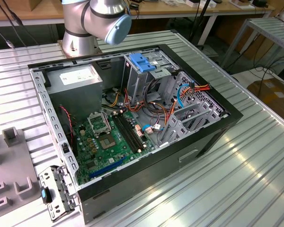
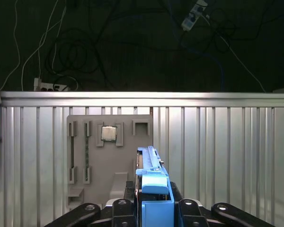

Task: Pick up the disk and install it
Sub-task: 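Pick up the disk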

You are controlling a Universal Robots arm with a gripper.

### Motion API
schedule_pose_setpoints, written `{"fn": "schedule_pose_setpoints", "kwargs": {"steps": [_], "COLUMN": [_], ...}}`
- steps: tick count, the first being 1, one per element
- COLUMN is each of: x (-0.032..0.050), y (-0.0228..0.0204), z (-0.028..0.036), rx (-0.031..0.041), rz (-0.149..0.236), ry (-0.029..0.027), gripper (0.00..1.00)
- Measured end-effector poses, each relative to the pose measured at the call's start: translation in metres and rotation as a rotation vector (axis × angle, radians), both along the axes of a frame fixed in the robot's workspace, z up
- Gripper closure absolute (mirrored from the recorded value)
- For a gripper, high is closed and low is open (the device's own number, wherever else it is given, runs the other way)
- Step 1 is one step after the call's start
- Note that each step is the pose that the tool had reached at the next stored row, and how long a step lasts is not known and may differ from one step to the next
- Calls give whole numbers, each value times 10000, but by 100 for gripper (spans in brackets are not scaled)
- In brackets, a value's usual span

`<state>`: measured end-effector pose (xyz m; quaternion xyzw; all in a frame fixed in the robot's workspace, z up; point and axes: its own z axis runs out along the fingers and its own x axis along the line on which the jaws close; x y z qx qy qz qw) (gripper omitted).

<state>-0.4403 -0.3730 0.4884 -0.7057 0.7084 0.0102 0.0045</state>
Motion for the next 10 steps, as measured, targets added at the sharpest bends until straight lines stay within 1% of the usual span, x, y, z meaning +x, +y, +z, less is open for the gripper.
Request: {"fn": "schedule_pose_setpoints", "kwargs": {"steps": [10], "x": [102], "y": [0], "z": [0], "rx": [0], "rz": [0], "ry": [0], "gripper": [63]}}
